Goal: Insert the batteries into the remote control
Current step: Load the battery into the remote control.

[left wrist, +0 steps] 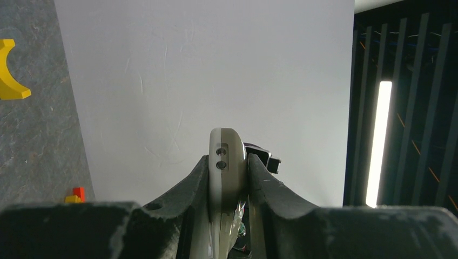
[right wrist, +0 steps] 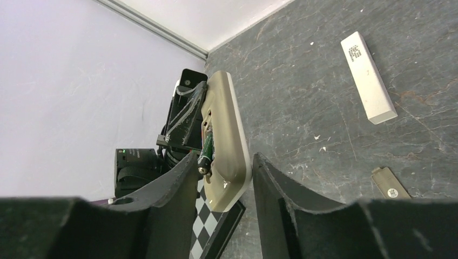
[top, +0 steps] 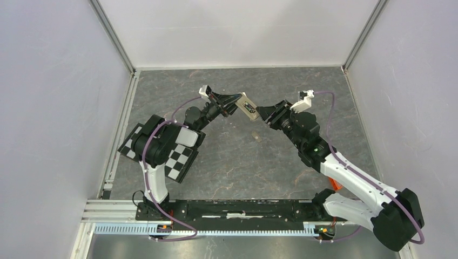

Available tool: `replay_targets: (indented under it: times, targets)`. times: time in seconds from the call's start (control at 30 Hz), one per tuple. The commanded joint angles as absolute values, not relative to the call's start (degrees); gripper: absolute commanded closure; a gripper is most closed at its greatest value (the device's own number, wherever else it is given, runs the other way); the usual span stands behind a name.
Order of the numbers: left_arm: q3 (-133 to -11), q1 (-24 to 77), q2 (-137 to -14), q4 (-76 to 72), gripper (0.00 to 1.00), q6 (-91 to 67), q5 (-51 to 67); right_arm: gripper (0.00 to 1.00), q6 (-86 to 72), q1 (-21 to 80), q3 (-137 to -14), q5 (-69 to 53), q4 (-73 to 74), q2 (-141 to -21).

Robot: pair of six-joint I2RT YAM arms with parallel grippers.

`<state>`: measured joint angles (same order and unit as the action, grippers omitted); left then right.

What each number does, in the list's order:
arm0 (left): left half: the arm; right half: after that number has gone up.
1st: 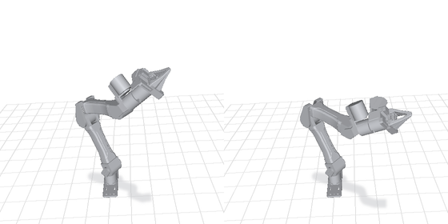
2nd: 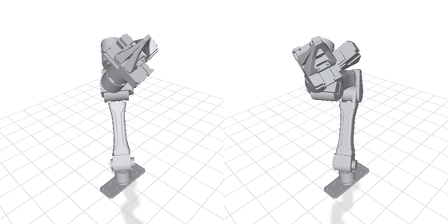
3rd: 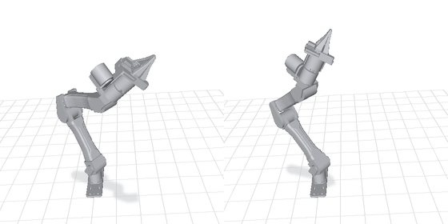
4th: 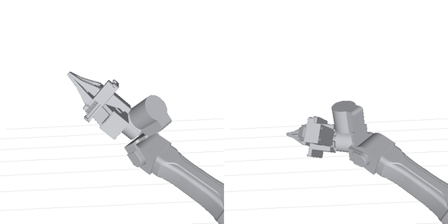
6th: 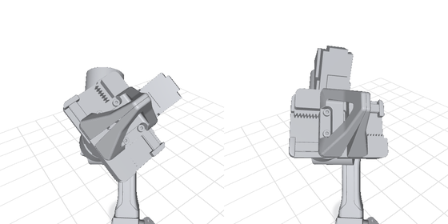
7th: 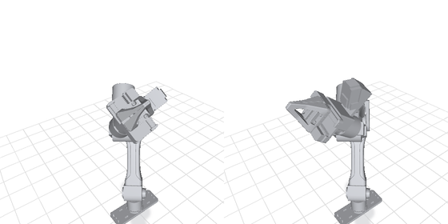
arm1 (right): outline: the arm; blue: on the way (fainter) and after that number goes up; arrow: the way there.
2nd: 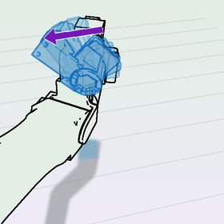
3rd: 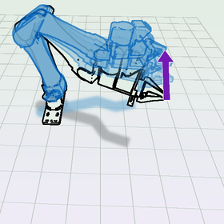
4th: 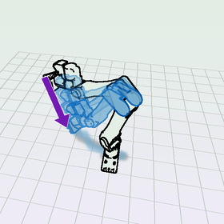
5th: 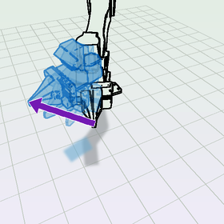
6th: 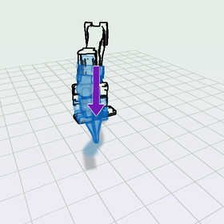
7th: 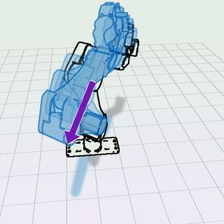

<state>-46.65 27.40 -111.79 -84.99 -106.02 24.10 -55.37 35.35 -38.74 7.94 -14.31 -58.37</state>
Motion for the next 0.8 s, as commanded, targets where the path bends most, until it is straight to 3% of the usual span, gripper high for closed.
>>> replay_targets:
  times: [0.0, 0.17, 0.27, 0.77]
  targets:
    - [-46.33, 27.69, -108.93, -89.28, 0.98, -107.73, 23.55, 0.52, -56.62, 35.51, -39.19, 5.01, -18.86, -59.83]
    - [-46.5, 27.69, -109.11, -89.2, 0.98, -107.77, 23.57, 0.4, -56.16, 35.56, -39.46, 3.46, -18.75, -60.84]
    - [-46.58, 27.69, -109.12, -89.23, 0.98, -107.73, 23.6, 0.4, -56.25, 35.52, -39.29, 3.17, -18.8, -61.23]
    - [-45.58, 27.86, -107.7, -89.21, 0.98, -106.17, 25.4, 0.59, -58.63, 35.16, -38.52, 1.36, -20.92, -63.8]
